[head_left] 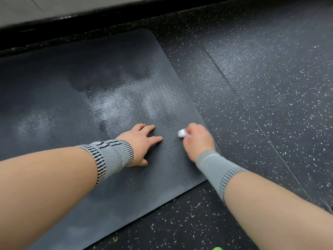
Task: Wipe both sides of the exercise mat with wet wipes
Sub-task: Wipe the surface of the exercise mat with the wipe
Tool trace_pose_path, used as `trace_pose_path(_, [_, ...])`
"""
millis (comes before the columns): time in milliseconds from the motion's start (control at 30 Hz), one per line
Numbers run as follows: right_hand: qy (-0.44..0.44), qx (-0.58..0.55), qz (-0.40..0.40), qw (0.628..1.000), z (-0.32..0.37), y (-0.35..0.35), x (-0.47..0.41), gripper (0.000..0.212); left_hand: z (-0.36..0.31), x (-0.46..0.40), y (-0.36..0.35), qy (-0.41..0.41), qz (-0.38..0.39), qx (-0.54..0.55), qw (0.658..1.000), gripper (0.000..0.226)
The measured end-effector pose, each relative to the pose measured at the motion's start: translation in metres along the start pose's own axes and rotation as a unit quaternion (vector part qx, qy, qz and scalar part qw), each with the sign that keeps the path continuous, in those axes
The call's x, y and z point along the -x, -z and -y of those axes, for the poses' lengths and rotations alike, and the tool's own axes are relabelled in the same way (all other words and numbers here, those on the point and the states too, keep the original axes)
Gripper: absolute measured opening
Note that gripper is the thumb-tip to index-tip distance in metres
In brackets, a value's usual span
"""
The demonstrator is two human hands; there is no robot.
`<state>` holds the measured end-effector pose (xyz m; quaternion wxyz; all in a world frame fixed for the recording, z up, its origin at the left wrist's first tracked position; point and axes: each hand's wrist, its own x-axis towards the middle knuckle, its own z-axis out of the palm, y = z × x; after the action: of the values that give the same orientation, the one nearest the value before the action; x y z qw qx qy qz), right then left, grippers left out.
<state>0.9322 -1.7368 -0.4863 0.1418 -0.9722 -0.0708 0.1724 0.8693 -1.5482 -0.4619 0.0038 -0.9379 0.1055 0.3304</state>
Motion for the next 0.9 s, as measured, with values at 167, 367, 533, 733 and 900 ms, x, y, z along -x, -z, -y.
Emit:
trace_pose_path(167, [-0.113, -0.018, -0.054, 0.992, -0.013, 0.012, -0.007, 0.017, 0.001, 0.0, -0.002, -0.002, -0.003, 0.005, 1.0, 0.094])
trace_pose_path(367, [0.1, 0.011, 0.025, 0.995, 0.02, -0.009, 0.007, 0.016, 0.003, -0.002, -0.003, -0.004, -0.01, 0.007, 1.0, 0.094])
trace_pose_path(533, [-0.158, -0.048, -0.086, 0.982, -0.021, 0.018, -0.022, 0.018, 0.004, -0.001, -0.006, 0.002, -0.013, 0.016, 1.0, 0.096])
trace_pose_path(733, [0.125, 0.011, 0.043, 0.991, 0.038, -0.013, 0.006, 0.017, 0.007, -0.003, -0.008, 0.009, -0.024, 0.013, 1.0, 0.104])
trace_pose_path(900, [-0.149, -0.046, -0.081, 0.984, -0.007, 0.018, -0.034, 0.018, 0.011, -0.004, -0.009, 0.005, -0.016, 0.021, 1.0, 0.098])
